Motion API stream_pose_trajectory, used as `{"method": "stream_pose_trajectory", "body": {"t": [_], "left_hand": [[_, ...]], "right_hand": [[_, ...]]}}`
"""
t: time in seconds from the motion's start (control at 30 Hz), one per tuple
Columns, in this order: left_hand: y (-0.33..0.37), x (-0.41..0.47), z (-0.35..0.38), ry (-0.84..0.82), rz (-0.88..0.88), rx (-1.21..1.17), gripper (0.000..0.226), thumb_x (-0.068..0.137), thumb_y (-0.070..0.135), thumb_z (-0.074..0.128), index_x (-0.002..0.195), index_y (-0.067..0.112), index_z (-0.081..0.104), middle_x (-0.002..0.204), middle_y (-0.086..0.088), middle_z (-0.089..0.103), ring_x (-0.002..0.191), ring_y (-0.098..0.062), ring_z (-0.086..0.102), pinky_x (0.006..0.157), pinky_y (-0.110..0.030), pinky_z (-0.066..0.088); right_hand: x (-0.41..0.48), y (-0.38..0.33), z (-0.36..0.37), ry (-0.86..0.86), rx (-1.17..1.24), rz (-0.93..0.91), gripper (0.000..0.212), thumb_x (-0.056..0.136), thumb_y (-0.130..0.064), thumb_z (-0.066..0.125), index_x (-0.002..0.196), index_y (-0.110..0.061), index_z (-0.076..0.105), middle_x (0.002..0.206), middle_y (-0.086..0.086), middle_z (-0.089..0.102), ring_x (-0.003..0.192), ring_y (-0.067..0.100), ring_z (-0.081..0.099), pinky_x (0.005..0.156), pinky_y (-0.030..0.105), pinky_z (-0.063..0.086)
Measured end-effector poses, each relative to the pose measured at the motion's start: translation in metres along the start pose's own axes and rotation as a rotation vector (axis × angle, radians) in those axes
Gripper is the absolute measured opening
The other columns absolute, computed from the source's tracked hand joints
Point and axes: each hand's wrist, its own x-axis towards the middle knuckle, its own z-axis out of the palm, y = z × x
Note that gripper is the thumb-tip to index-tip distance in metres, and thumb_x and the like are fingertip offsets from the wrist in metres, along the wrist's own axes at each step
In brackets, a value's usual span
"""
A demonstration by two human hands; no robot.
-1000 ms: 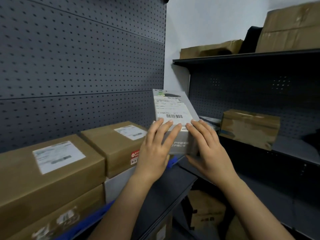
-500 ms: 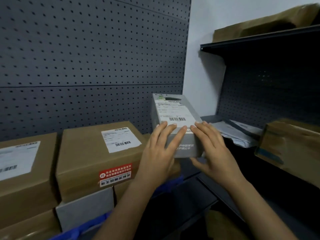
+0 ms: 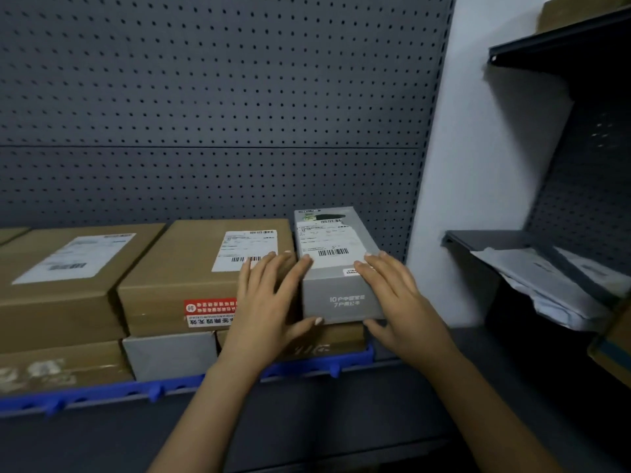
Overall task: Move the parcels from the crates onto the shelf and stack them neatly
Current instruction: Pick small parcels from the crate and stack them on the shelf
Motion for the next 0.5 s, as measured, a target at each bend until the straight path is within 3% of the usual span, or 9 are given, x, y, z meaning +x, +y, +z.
{"method": "stream_pose_trajectory", "body": {"t": [0.1,0.27,0.37,0.5], "left_hand": [[-0.002,-0.003,0.001,-0.042,-0.024,0.036,0.085,0.076,0.061,0.063,0.147,0.029,0.032,0.145,-0.003,0.041,0.137,-0.025,0.032,0.117,-0.049,0.01],[-0.001,-0.003,0.004,-0.028,-0.031,0.074,0.073,0.079,0.054,0.065,0.142,0.026,0.042,0.138,-0.004,0.05,0.128,-0.024,0.044,0.112,-0.041,0.017],[-0.002,-0.003,0.007,-0.02,-0.034,0.076,0.072,0.078,0.051,0.068,0.141,0.026,0.044,0.137,-0.005,0.05,0.127,-0.026,0.045,0.11,-0.041,0.02],[-0.002,-0.001,0.008,-0.026,-0.046,0.07,0.071,0.08,0.048,0.068,0.142,0.027,0.042,0.138,-0.004,0.049,0.129,-0.025,0.043,0.111,-0.039,0.018]], "right_hand": [[0.003,0.003,0.009,-0.012,0.004,-0.017,0.093,0.067,-0.009,0.08,0.146,-0.018,0.032,0.152,0.002,0.032,0.144,0.021,0.019,0.104,0.03,0.03],[0.002,0.007,0.019,-0.037,0.045,-0.017,0.095,0.071,-0.011,0.08,0.149,-0.022,0.027,0.156,-0.002,0.02,0.146,0.015,0.005,0.104,0.027,0.027],[0.006,0.009,0.021,-0.055,0.082,-0.024,0.093,0.075,-0.023,0.08,0.15,-0.025,0.024,0.157,-0.005,0.015,0.146,0.012,0.0,0.105,0.025,0.023],[0.011,0.01,0.027,-0.033,0.097,-0.021,0.091,0.075,-0.039,0.079,0.148,-0.027,0.026,0.155,-0.003,0.019,0.145,0.017,0.006,0.103,0.03,0.026]]}}
